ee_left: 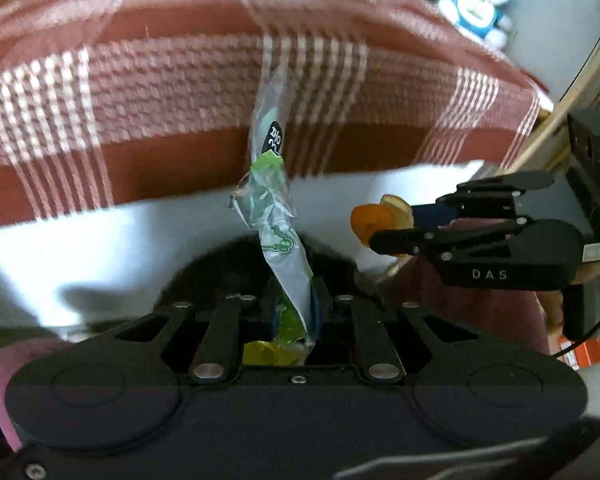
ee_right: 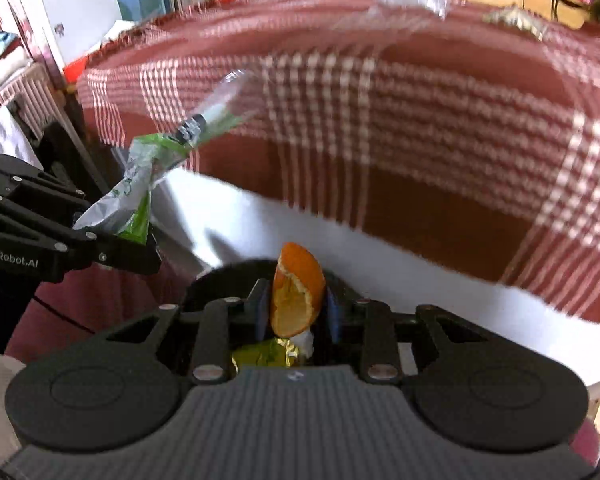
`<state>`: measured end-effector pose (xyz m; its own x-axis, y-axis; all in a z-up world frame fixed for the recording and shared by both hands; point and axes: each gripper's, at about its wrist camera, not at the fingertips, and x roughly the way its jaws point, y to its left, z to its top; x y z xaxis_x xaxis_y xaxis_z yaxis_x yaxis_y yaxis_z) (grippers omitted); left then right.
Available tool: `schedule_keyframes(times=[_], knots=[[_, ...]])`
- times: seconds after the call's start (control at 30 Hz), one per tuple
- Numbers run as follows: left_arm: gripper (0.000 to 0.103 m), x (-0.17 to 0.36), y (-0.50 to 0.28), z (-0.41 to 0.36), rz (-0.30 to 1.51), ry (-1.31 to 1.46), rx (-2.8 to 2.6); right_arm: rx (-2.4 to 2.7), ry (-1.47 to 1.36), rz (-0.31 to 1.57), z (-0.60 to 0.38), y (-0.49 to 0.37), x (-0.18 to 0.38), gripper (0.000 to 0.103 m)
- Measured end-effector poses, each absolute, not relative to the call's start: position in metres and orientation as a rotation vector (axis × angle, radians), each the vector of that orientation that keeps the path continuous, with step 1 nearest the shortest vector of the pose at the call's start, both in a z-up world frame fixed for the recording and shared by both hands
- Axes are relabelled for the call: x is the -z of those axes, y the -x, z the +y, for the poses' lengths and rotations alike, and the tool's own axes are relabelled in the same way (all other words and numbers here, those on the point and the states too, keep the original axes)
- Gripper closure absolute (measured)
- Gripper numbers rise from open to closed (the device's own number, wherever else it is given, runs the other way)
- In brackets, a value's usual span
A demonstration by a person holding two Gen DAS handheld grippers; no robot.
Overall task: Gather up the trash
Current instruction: 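Lower the wrapper and orange peel into the bin and open both tools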
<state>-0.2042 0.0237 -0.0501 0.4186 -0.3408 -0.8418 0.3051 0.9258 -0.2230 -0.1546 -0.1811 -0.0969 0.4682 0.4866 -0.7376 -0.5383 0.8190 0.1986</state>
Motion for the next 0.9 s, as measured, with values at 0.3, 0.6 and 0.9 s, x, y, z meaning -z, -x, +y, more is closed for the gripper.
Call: schedule_keyframes(times=[0.3, 0.6, 0.9], knots=[[0.089, 0.108, 0.173, 0.021, 1.228, 0.071, 0.34, -0.613, 0.05, 1.016, -0.17, 0.145, 0.146, 0.069], [0.054, 0.111, 0.177, 0.01, 1.217, -0.004, 0.335, -0.631, 0.055, 1.003, -0.163, 0.145, 0.147, 0.044], [0.024, 0.096, 0.175, 0.005, 1.144, -0.077, 0.307, -0.617, 0.014, 0.979, -0.183, 0.142, 0.138, 0.034]])
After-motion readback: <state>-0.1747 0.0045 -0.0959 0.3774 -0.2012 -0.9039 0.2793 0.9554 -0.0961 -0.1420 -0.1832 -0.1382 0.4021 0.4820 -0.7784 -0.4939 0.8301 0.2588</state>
